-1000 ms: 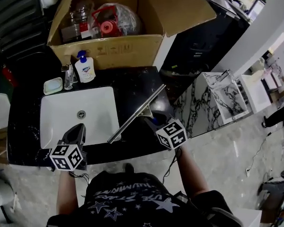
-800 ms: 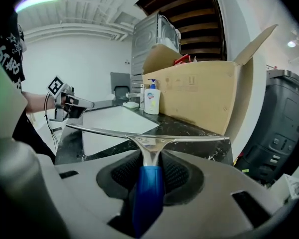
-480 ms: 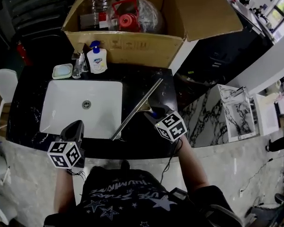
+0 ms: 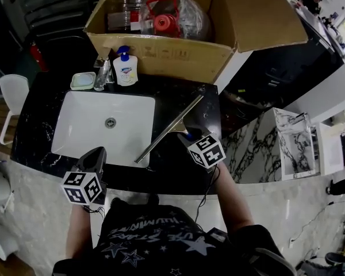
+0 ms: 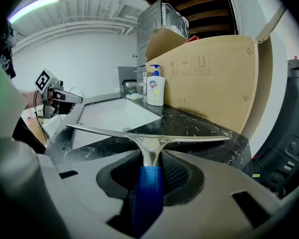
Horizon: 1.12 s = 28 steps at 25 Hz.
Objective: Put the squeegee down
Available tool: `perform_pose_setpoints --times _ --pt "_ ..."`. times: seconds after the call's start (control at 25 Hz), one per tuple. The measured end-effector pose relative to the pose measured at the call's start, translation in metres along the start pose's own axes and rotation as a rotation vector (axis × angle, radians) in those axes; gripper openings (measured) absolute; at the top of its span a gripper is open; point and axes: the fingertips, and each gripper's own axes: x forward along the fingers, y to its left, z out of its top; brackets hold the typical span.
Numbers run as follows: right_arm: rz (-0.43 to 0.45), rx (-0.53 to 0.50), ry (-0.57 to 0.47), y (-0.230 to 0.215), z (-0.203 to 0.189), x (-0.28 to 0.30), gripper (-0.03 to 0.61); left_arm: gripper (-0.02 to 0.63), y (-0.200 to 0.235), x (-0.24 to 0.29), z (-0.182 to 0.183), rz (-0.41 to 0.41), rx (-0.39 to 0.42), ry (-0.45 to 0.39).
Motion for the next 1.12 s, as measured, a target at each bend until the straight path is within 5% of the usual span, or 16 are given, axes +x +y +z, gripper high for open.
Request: perform_pose_setpoints --times 1.12 --pt "-0.074 -0.119 0.054 -0.001 -0.016 0.003 0.135 0.02 -0.02 0.0 -0.005 -0.007 0.022 0.006"
